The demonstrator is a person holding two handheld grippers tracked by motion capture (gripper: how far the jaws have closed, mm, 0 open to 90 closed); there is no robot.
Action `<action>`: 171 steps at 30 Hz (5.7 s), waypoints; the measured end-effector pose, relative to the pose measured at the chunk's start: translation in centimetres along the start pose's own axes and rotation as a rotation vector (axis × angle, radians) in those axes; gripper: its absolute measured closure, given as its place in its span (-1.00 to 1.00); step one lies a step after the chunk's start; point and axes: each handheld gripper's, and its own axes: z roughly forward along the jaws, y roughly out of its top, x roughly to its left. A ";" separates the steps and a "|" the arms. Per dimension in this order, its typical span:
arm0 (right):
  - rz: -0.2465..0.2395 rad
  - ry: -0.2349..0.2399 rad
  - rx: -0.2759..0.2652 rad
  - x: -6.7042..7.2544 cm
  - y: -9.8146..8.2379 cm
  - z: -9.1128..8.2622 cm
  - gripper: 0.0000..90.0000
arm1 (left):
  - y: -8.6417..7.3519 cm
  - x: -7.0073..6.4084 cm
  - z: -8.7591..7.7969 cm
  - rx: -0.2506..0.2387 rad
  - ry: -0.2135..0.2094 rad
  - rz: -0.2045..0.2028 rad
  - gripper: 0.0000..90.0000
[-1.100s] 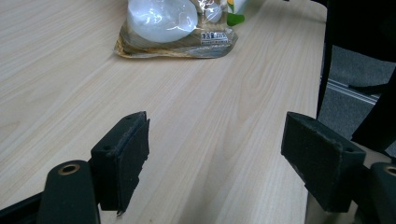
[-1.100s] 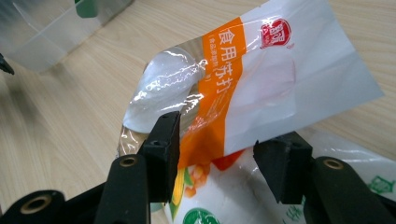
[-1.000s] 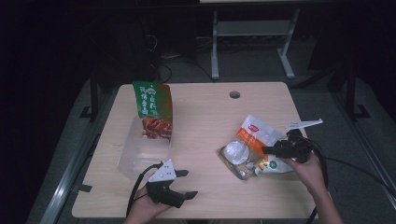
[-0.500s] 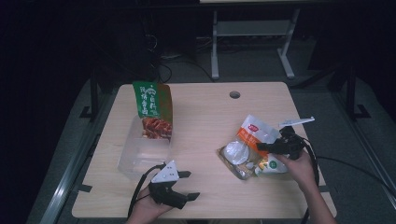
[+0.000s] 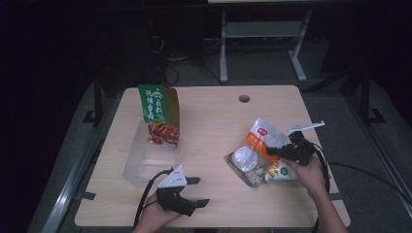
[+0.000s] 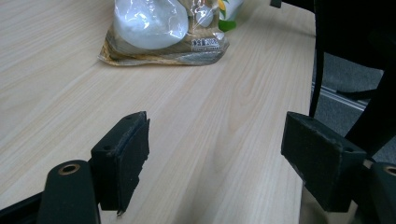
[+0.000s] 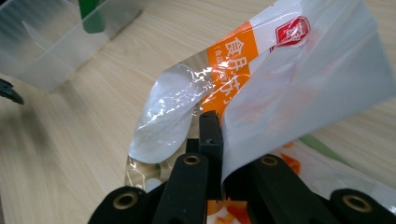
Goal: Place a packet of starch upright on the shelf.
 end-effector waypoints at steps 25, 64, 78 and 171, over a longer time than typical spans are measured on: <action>-0.267 0.188 -0.052 7.5 3.3 -0.4 0.99 | 0.4 0.3 0.1 -0.025 0.016 -0.023 -0.56; -0.499 0.500 -0.013 12.6 1.5 2.5 0.98 | 0.9 0.6 0.7 -0.058 0.060 -0.090 0.87; -0.477 0.362 -0.005 12.3 1.1 2.5 0.80 | 1.0 0.0 0.5 -0.057 0.110 -0.055 0.95; -0.413 0.432 -0.020 22.8 14.8 12.3 0.99 | -1.1 -4.1 -0.8 0.032 0.018 0.074 -0.33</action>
